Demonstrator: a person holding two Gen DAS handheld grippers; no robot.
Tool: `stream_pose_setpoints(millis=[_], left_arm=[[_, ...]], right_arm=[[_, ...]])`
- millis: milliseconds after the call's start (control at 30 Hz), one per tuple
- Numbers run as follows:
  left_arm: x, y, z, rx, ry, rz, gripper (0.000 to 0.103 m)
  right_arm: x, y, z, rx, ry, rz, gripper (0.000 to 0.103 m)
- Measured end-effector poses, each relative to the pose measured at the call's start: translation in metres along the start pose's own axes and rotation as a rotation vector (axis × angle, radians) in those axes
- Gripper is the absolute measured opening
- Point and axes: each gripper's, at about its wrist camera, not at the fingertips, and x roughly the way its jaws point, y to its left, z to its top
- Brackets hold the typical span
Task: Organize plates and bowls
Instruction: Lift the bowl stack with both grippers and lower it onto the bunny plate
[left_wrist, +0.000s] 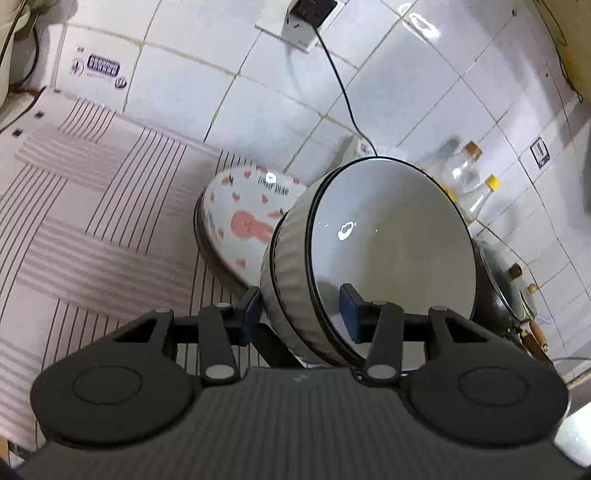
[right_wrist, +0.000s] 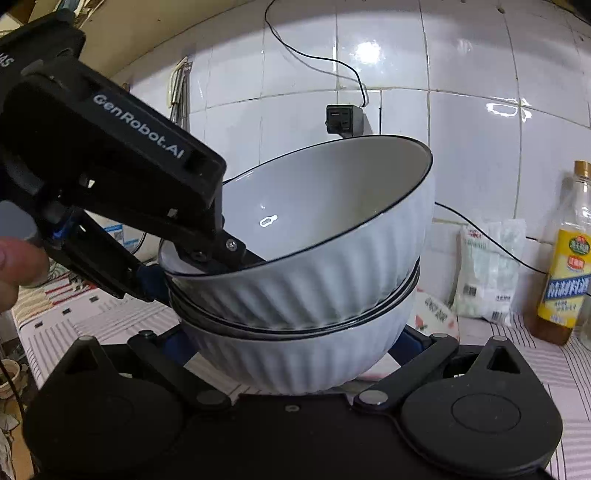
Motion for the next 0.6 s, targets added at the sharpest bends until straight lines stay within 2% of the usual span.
stream_pose_setpoints(millis=[300, 600], left_arm=[[0.045, 0.003, 0.022, 0.017, 0.013, 0.002, 0.044], [0.092, 0.013, 0.031, 0.052, 0.048, 0.018, 0.044]], right_arm=[[0.036, -0.026, 0.014, -0.018, 0.01, -0.007, 0.103], [0.074, -0.054, 0.008, 0.061, 0.079, -0.012, 0.103]])
